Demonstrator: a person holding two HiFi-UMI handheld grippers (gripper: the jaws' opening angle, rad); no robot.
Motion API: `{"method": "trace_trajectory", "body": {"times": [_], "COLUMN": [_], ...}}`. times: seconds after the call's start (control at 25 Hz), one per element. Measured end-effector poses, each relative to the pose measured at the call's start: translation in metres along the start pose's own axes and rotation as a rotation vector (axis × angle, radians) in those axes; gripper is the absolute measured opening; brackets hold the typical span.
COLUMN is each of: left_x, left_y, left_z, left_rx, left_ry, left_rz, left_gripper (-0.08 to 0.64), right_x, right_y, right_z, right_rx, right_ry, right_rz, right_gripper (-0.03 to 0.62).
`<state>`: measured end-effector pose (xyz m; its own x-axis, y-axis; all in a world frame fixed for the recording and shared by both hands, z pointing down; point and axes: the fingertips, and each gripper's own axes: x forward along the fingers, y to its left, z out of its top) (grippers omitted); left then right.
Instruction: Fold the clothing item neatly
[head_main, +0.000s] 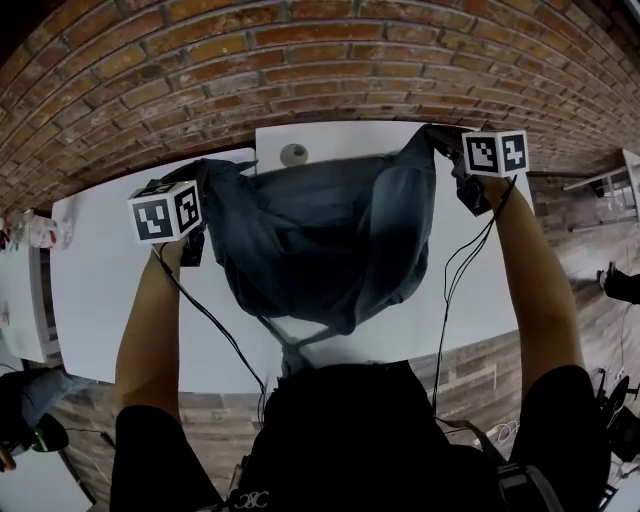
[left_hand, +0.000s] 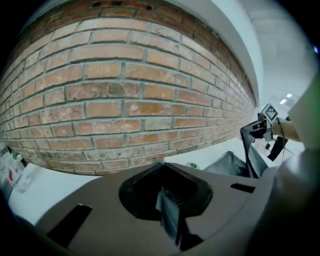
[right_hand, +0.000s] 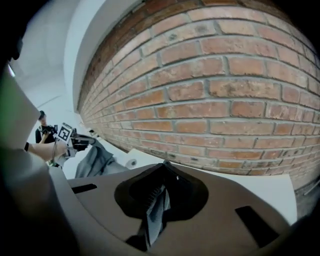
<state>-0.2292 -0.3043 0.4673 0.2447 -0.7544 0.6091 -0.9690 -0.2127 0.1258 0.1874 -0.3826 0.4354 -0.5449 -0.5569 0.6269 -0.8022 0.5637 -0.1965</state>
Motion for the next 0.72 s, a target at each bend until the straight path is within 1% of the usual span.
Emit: {"method": "trace_trajectory", "body": {"times": [0.12,0.2,0.28,0.36,0.4,0.44,0.48,0.52,0.56,0.6,0.64,0.68,0.72], "left_x": [0.020,0.026,0.030,0.031,0.030,0.029,0.025,0.020,0.012,0.002,-0.009,-0.021,-0.033], "left_y": [0.036,0.057,0.073,0.083,0.084,0.084,0.083,0.079,0.074,0.064,0.048,0.027,0.003], "left_z": [-0.024,-0.043,-0.064,-0.084,-0.091,-0.096,-0.097,-0.095,-0.089,-0.082,-0.073,-0.067,-0.066], "left_rx": [0.010,0.017,0.006,-0.010,-0.005,0.017,0.054,0.106,0.165,0.227,0.287,0.349,0.422], "left_ry": [0.089,0.141,0.188,0.225,0.236,0.239,0.231,0.212,0.179,0.133,0.077,0.023,-0.010], "left_rz": [0.085,0.130,0.151,0.147,0.139,0.129,0.118,0.104,0.084,0.053,0.007,-0.053,-0.119], "left_gripper": [0.011,0.011,0.011,0.011,0.012,0.012,0.014,0.029,0.045,0.059,0.064,0.064,0.064], "right_x": [0.020,0.030,0.038,0.046,0.047,0.046,0.042,0.036,0.028,0.019,0.010,0.000,-0.009], "right_y": [-0.053,-0.080,-0.094,-0.094,-0.093,-0.093,-0.093,-0.089,-0.078,-0.059,-0.030,0.006,0.046], "right_z": [-0.017,-0.032,-0.048,-0.064,-0.072,-0.076,-0.078,-0.075,-0.069,-0.064,-0.062,-0.065,-0.073], "right_rx": [0.012,0.015,0.042,0.074,0.080,0.071,0.039,-0.029,-0.139,-0.282,-0.431,-0.554,-0.638], "right_ry": [0.088,0.139,0.168,0.183,0.190,0.196,0.199,0.197,0.188,0.173,0.159,0.155,0.165], "right_rz": [-0.092,-0.147,-0.148,-0.104,-0.087,-0.082,-0.089,-0.101,-0.106,-0.089,-0.037,0.048,0.155], "right_gripper": [0.014,0.014,0.014,0.017,0.046,0.125,0.197,0.230,0.236,0.235,0.235,0.233,0.233]}}
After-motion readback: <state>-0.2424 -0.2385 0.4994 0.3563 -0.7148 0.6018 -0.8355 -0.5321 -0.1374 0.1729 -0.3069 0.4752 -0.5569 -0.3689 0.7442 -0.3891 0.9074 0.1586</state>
